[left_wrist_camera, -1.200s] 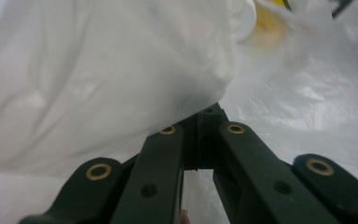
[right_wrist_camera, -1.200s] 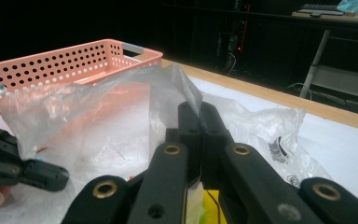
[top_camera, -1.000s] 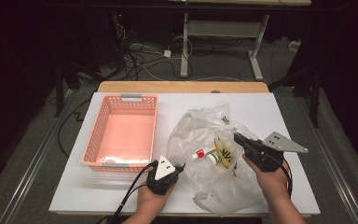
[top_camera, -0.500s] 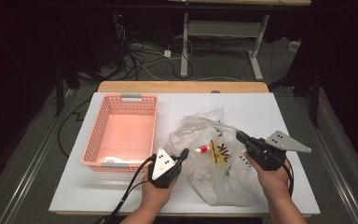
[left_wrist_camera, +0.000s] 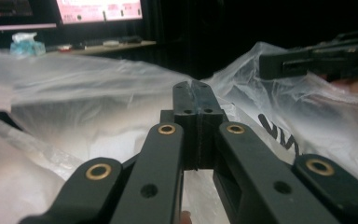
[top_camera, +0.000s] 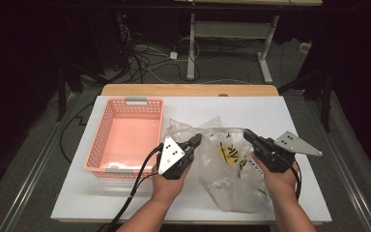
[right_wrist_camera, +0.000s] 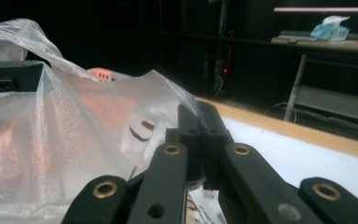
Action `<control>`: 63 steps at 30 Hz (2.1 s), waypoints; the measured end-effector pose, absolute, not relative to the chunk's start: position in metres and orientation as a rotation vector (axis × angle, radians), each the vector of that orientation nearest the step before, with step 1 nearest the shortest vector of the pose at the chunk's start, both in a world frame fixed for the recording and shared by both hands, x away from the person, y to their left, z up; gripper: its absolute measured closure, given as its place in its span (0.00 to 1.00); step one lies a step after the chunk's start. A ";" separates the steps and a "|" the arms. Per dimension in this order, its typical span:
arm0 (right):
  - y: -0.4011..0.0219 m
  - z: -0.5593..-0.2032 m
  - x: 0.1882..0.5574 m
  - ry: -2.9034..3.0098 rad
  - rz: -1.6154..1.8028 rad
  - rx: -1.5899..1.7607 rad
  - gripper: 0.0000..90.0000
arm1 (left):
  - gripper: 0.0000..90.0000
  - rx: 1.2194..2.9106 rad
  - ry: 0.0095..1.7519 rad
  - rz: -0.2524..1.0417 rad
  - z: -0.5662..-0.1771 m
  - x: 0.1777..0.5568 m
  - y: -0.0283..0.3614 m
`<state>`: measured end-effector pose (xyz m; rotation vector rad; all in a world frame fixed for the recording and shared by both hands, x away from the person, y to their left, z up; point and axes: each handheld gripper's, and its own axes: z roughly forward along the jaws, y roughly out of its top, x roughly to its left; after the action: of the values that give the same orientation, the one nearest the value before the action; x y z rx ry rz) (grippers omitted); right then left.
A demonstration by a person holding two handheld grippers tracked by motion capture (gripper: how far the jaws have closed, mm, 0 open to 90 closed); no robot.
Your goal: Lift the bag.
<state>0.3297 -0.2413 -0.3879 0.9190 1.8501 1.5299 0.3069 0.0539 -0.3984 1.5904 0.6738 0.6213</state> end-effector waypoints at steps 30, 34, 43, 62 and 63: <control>-0.230 -0.309 0.359 1.620 1.616 0.851 1.00 | 0.98 1.452 0.518 0.799 -0.283 0.337 0.025; -0.227 -0.313 0.361 1.633 1.615 0.850 1.00 | 0.98 1.429 0.499 0.804 -0.276 0.333 0.025; -0.231 -0.280 0.342 1.569 1.666 0.756 1.00 | 0.98 1.448 0.543 0.787 -0.283 0.346 0.024; -0.240 -0.276 0.378 1.570 1.614 0.845 1.00 | 0.98 1.519 0.632 0.709 -0.295 0.394 0.013; -0.241 -0.284 0.380 1.584 1.604 0.860 1.00 | 0.98 1.523 0.639 0.704 -0.301 0.395 0.013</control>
<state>0.3801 -0.2410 -0.2843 0.8602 1.5835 1.6036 0.3954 0.0131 -0.3011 1.5229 0.6390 0.7039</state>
